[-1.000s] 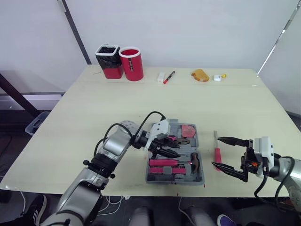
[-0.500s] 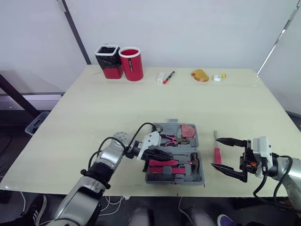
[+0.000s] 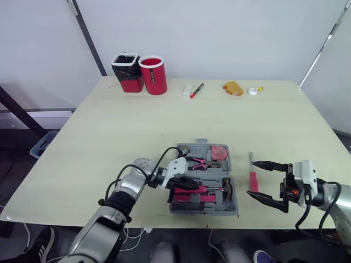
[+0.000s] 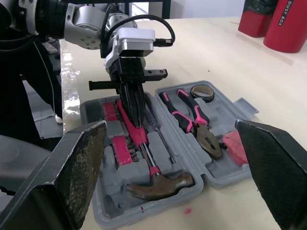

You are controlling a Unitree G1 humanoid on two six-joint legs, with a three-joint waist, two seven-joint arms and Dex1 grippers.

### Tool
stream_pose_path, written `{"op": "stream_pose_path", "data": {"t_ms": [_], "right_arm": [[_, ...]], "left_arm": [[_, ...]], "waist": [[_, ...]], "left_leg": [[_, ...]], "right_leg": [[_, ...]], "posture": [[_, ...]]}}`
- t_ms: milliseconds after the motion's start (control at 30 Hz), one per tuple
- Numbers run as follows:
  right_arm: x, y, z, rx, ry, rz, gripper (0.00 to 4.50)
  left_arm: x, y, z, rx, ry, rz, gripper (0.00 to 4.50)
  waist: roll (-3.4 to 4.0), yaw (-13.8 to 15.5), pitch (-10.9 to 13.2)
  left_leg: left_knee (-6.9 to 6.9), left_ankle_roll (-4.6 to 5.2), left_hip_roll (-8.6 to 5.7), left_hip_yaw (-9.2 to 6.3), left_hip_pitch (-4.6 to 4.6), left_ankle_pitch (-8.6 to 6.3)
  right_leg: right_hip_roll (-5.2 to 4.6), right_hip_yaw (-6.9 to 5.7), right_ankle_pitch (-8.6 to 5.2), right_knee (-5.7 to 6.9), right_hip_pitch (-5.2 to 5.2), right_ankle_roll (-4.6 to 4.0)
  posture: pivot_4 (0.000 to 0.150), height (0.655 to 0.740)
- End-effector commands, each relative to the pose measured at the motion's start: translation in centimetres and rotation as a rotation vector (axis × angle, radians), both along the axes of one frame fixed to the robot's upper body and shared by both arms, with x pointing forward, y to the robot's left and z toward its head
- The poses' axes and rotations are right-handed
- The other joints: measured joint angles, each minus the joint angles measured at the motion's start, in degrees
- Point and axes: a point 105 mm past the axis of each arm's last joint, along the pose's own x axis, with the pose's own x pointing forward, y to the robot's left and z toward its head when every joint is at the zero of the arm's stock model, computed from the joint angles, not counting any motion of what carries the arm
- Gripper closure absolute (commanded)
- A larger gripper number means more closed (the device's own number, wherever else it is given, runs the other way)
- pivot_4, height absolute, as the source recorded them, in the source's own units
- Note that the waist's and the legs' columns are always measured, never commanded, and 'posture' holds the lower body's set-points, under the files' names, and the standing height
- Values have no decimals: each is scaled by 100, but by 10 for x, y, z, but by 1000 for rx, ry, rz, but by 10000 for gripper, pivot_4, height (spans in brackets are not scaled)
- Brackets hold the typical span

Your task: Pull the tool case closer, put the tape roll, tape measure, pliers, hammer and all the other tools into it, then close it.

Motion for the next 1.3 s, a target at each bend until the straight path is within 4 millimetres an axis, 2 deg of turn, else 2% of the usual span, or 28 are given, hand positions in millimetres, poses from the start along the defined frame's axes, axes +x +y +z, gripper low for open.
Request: {"op": "stream_pose_path", "data": {"t_ms": [33,167,300,367,400,500,533,633,667,867,1067,1200,1300], "right_arm": [[0,-11,4,29,-18,-67,0],[1,-30,-8,39,-22,-218,0],[-1,-44,-16,56,-18,-338,0],[-6,-53,-22,56,-11,-408,0],[-8,-57,-25,58,-9,-438,0],[-18,-69,-32,53,16,-529,0],[-21,-71,-34,48,24,-547,0],[-31,-75,-37,62,47,-597,0],[-34,-76,-38,67,51,-620,0],[-54,-91,-48,105,97,-754,0],[-73,-101,-60,107,140,-842,0],[-75,-102,-60,102,144,-837,0],[-68,-100,-55,105,136,-806,0]], "left_arm": [[8,4,32,-125,-42,63,43785],[14,35,64,-230,-110,201,43785],[15,65,78,-286,-86,349,43785],[10,90,74,-267,-106,439,40106],[7,100,71,-248,-111,479,34441],[-2,129,63,-237,-116,576,24139],[-5,136,61,-240,-117,595,17657],[-17,159,52,-232,-113,674,7527],[-22,168,48,-223,-108,701,1553],[-53,199,32,-186,-82,823,700],[-77,212,26,-176,-55,892,700],[-78,211,27,-177,-53,887,700],[-72,208,33,-181,-68,865,700]], "waist": [[-1,-2,1],[-2,-8,1],[6,-42,-1],[8,-31,-2],[8,-29,-1],[8,-26,0],[8,-24,0],[8,-16,-1],[9,-21,-1],[7,-31,-3],[5,-22,-5],[5,-23,-7],[1,-29,-10]], "left_leg": [[0,0,0,0,0,0],[-1,0,2,-1,-2,0],[-6,0,7,1,3,0],[-4,0,5,5,3,0],[-4,-1,6,6,5,0],[-8,-1,8,4,3,0],[-9,-1,9,6,2,0],[-8,-1,9,8,3,0],[-8,-1,9,11,5,0],[-10,-1,14,14,8,-1],[-15,-2,22,12,10,-1],[-16,-2,23,4,15,-1],[-16,-2,23,4,16,-1]], "right_leg": [[0,0,0,0,0,0],[0,-2,0,0,-2,0],[2,0,-1,2,-2,-1],[-3,0,0,2,-2,0],[-5,1,-1,2,-1,0],[-4,-2,-2,0,-4,-2],[-5,-2,-2,-1,-4,-3],[-12,-4,-2,-1,-4,-3],[-15,-2,-3,0,-4,-5],[-18,-2,-14,0,-4,-22],[-31,-3,-17,-3,-6,-21],[-41,3,-20,-4,-6,-16],[-39,2,-21,-4,-7,-15]], "posture": [[1500,7400],[1500,7400],[1500,7400],[1500,7400],[1500,7400],[1500,7400],[1500,7400],[1500,7400],[1500,7400],[1500,7400],[1500,7400],[1500,7400],[1500,7400]]}}
